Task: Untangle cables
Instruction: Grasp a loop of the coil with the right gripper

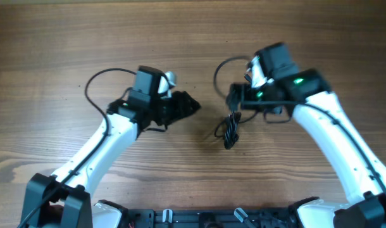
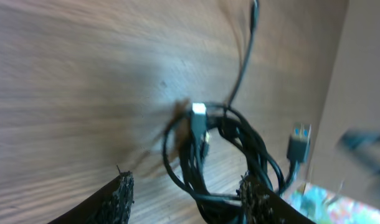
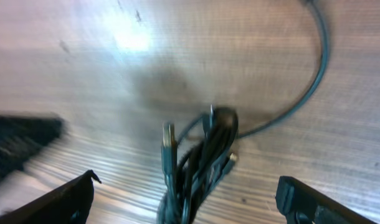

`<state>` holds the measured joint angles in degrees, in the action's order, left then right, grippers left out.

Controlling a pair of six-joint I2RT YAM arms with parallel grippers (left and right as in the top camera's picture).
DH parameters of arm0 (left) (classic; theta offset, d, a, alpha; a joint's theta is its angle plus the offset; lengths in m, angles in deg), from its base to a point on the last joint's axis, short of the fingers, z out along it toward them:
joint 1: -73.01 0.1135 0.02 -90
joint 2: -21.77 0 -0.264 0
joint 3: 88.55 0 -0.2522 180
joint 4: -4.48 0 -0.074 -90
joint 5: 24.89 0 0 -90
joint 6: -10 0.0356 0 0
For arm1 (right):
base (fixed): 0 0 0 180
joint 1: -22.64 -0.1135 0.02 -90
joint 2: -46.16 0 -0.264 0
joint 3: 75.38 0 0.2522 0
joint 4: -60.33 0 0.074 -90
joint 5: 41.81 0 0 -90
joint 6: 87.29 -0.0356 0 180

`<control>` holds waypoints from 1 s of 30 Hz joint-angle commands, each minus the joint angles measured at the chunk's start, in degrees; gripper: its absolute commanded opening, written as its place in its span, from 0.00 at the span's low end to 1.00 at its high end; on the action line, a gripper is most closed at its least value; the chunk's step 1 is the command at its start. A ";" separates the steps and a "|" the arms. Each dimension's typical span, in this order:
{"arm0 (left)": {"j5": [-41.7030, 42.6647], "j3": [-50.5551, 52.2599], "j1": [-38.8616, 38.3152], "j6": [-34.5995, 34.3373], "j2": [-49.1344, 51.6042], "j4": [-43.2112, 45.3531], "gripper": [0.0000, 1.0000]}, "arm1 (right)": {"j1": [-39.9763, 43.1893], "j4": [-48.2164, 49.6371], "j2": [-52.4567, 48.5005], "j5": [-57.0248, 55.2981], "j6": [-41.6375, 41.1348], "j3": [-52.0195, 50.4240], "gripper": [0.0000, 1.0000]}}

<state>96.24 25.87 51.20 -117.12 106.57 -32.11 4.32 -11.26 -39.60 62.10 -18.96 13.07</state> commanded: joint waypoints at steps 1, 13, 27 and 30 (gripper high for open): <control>0.52 -0.13 -4.57 1.51 -0.90 0.20 0.59 | 8.24 0.17 1.90 10.45 2.78 3.08 0.98; -3.63 -0.07 -18.38 11.04 5.35 7.89 0.64 | 18.34 -2.10 1.97 18.08 11.61 2.86 0.99; 5.31 -0.07 -13.97 0.07 9.97 23.98 0.04 | 18.36 -3.08 1.97 19.08 13.77 2.82 0.98; 14.82 -0.07 -5.42 -6.40 7.34 29.55 0.04 | 18.29 -2.89 1.97 23.82 13.53 2.82 0.97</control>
<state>100.00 25.98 38.31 -116.07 117.45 -6.69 22.74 -14.30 -38.46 80.68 -6.17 15.11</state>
